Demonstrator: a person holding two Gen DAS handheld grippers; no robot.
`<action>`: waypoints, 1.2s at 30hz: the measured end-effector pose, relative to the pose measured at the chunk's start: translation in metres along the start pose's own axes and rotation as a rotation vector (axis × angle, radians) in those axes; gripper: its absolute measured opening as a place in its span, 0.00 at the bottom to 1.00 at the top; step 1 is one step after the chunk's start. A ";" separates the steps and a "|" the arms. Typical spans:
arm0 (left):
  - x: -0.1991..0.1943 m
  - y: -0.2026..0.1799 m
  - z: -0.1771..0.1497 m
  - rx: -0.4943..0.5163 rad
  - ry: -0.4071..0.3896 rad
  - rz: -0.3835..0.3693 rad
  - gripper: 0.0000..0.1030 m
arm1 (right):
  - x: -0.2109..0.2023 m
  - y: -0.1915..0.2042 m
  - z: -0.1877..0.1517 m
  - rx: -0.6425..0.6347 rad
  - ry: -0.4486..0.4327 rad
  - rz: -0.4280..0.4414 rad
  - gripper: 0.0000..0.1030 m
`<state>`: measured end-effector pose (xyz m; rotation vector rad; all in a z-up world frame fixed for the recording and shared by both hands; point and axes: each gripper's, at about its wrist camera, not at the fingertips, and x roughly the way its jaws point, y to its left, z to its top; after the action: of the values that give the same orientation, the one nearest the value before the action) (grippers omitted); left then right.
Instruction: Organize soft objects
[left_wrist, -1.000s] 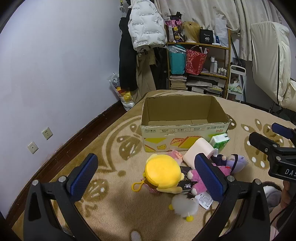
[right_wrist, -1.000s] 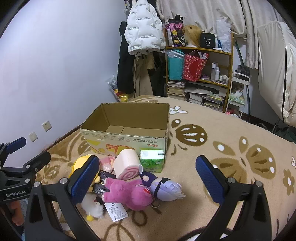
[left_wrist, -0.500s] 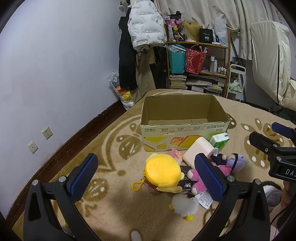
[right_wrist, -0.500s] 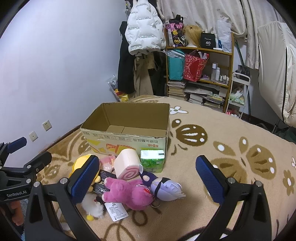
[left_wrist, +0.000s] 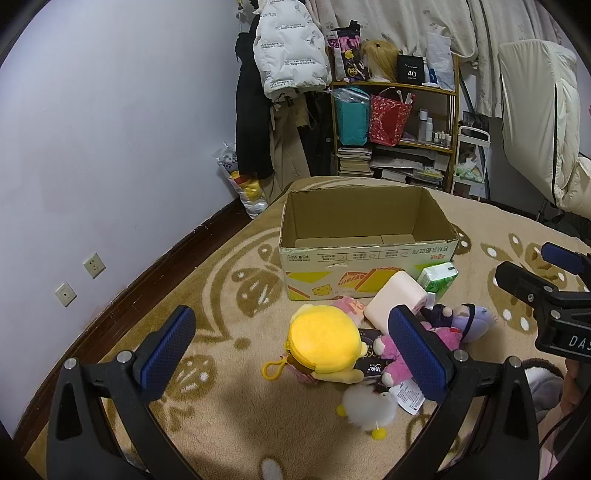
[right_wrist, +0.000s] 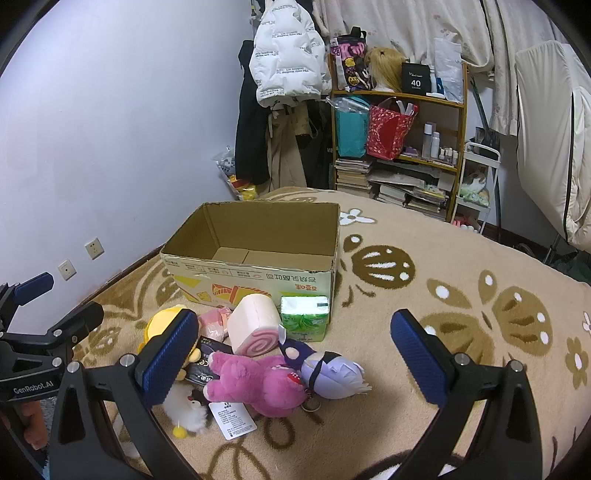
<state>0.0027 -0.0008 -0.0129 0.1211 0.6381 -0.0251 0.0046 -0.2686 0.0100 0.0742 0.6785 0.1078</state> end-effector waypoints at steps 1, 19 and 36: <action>0.000 0.000 -0.001 0.001 0.000 0.000 1.00 | 0.000 -0.001 0.000 0.001 0.001 0.002 1.00; 0.003 -0.003 -0.005 0.005 0.013 0.003 1.00 | 0.001 -0.001 -0.001 0.000 0.007 0.000 1.00; 0.030 0.001 0.015 -0.010 0.091 -0.027 1.00 | 0.024 -0.003 0.013 0.008 0.051 0.052 1.00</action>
<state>0.0357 -0.0011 -0.0192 0.1044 0.7307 -0.0426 0.0316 -0.2686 0.0046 0.0973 0.7279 0.1574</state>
